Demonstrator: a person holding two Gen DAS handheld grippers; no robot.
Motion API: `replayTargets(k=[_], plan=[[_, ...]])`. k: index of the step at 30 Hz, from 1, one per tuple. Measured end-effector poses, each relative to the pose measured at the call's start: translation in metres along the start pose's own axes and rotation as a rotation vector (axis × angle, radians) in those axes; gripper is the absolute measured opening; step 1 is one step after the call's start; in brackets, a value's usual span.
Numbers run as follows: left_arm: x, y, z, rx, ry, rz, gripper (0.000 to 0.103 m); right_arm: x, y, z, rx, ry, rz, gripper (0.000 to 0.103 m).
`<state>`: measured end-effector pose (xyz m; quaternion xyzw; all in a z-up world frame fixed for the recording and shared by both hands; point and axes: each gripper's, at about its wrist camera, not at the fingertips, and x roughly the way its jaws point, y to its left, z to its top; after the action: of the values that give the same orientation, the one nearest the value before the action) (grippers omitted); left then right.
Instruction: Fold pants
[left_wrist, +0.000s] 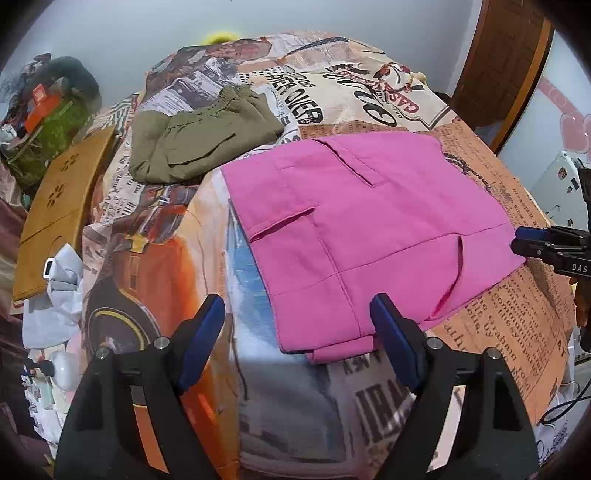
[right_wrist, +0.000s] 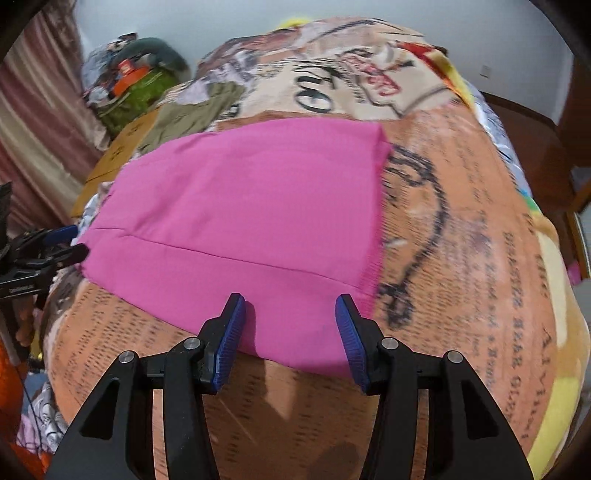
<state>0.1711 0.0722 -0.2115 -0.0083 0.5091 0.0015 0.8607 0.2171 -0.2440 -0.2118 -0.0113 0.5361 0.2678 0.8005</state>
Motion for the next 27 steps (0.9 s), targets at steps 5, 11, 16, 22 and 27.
replayTargets(k=[5,11,16,22,27], plan=[[0.002,0.004,0.001,-0.005,0.007,0.004,0.083,-0.002,-0.008,-0.004,0.036,-0.005,0.003,0.055],[-0.011,0.013,0.015,-0.023,-0.027,0.026,0.082,-0.008,0.003,0.008,-0.009,-0.030,0.007,0.055],[-0.020,0.027,0.036,-0.017,-0.075,0.103,0.082,-0.021,0.012,0.027,-0.034,-0.093,0.017,0.055],[-0.018,0.046,0.076,-0.084,-0.096,0.084,0.082,-0.029,0.024,0.054,-0.075,-0.155,0.022,0.055],[-0.004,0.054,0.103,-0.126,-0.091,0.065,0.082,-0.022,0.025,0.079,-0.087,-0.187,0.025,0.055]])
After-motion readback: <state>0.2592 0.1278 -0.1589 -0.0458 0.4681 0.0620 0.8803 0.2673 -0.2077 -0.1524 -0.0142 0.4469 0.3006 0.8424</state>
